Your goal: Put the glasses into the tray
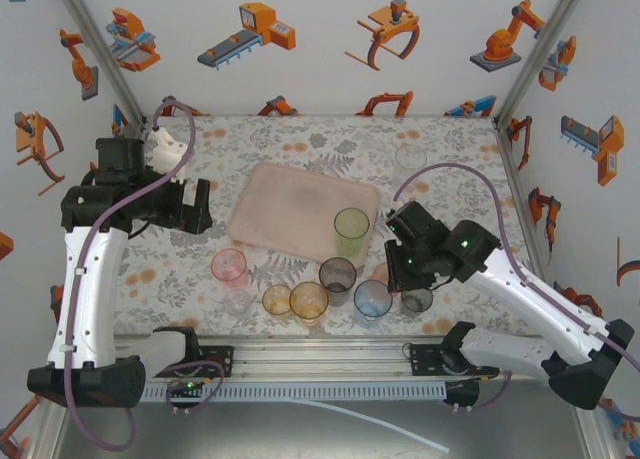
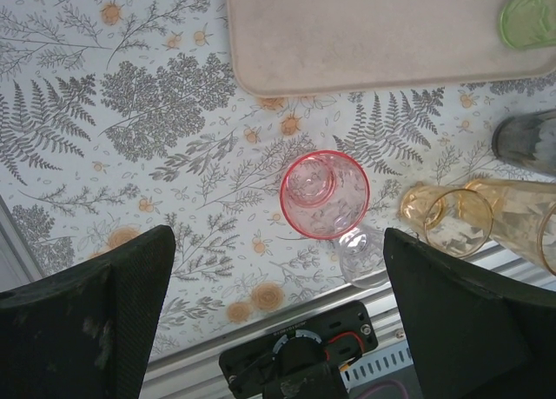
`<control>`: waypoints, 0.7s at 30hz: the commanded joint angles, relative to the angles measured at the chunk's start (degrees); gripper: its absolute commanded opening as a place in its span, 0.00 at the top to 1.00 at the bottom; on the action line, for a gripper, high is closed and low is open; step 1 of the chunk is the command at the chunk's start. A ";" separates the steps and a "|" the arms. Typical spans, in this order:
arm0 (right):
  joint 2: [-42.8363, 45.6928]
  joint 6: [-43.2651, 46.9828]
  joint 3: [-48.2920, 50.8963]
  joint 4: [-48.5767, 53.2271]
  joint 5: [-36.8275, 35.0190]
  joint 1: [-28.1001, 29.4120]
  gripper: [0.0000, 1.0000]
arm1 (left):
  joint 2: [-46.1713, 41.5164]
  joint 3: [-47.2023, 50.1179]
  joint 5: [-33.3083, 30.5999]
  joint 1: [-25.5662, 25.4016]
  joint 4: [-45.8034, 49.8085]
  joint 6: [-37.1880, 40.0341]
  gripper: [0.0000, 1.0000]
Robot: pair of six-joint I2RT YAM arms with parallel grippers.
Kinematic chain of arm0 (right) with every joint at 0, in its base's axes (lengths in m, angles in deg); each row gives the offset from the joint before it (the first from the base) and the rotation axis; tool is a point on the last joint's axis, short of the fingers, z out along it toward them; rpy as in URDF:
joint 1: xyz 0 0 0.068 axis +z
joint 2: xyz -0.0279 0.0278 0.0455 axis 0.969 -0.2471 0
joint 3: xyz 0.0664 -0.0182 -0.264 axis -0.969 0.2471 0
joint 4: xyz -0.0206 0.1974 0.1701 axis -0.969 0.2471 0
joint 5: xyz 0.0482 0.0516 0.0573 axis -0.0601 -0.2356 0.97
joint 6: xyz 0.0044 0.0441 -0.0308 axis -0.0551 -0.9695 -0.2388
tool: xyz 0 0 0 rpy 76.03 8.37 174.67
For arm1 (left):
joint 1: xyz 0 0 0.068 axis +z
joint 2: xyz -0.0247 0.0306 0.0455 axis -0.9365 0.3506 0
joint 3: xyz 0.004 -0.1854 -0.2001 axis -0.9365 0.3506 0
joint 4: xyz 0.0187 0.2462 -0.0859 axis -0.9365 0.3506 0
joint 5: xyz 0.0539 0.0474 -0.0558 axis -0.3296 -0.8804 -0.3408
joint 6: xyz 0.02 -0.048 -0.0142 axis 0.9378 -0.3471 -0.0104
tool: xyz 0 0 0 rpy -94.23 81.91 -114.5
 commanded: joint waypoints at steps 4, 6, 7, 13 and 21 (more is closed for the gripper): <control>0.31 -1.10 3.46 -2.49 -0.22 2.51 0.65 | -0.22 -1.94 -1.12 -0.64 -0.24 -1.59 0.03; 0.03 -1.33 3.88 -3.55 -0.98 2.99 0.65 | -0.14 -2.39 -1.52 -0.73 -0.05 -1.50 0.03; -0.18 -1.41 3.89 -3.97 -1.15 3.14 0.65 | -0.13 -2.44 -1.57 -0.72 0.04 -1.42 0.03; -3.19 -1.18 3.50 -4.70 -3.22 3.65 0.66 | -0.61 -2.15 -2.57 -0.91 0.09 -0.91 0.03; -5.07 -1.94 3.06 -3.90 -6.18 4.70 0.69 | -0.58 -1.71 -2.74 -0.91 0.11 -0.80 0.03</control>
